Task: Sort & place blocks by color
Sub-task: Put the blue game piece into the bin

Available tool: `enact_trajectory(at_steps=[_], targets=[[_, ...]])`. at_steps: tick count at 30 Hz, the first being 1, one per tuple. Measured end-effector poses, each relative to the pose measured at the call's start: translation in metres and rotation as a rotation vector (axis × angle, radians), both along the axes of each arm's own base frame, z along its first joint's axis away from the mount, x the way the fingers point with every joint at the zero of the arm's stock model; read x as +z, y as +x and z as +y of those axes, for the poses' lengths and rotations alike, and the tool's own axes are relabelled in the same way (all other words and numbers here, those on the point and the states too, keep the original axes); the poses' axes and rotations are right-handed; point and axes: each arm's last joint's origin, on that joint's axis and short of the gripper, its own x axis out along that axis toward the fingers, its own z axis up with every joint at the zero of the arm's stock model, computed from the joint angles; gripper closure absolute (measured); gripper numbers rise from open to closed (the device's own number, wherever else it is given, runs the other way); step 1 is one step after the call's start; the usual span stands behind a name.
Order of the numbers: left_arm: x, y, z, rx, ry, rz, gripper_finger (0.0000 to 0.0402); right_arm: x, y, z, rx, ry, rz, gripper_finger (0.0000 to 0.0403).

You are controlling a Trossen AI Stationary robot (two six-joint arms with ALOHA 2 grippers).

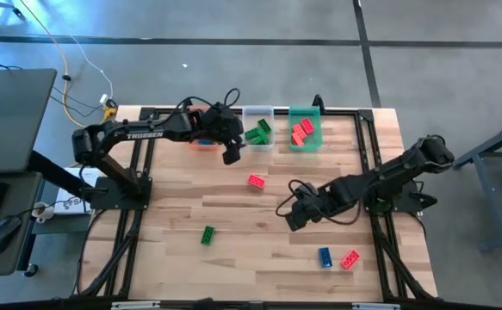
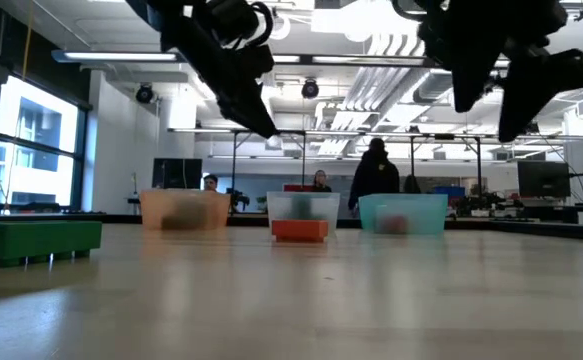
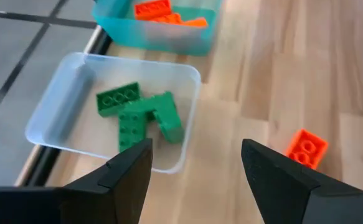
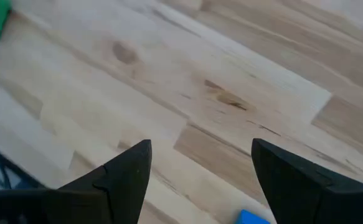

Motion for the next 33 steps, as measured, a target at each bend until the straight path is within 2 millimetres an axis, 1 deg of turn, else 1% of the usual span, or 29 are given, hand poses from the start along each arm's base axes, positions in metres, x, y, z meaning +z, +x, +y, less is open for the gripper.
enact_trajectory(at_steps=[6, 10, 16, 21, 26, 29, 33], targets=[[-0.003, 0.003, -0.013, -0.042, -0.016, 0.038, 0.0167, 0.0, -0.012, 0.023, -0.098, 0.017, 0.008, 0.0139], [-0.003, 0.005, -0.017, -0.067, -0.009, 0.044, 0.0167, 0.0, -0.019, 0.037, -0.185, 0.032, -0.003, 0.0139], [-0.004, 0.004, -0.019, -0.069, -0.018, 0.063, 0.0167, -0.001, -0.032, 0.055, -0.246, 0.08, 0.024, 0.0139], [-0.004, 0.004, -0.019, -0.068, -0.02, 0.063, 0.0167, -0.001, -0.046, 0.072, -0.263, 0.166, 0.104, 0.0139], [-0.004, 0.005, -0.019, -0.039, -0.045, 0.047, 0.0167, -0.002, -0.058, 0.085, -0.287, 0.172, 0.111, 0.0139], [-0.005, 0.005, -0.022, -0.032, -0.062, 0.052, 0.0167, -0.007, -0.061, 0.09, -0.303, 0.138, 0.114, 0.0139], [-0.006, 0.007, -0.031, -0.042, -0.084, 0.063, 0.0167, -0.02, -0.06, 0.097, -0.288, 0.125, 0.191, 0.0139]])
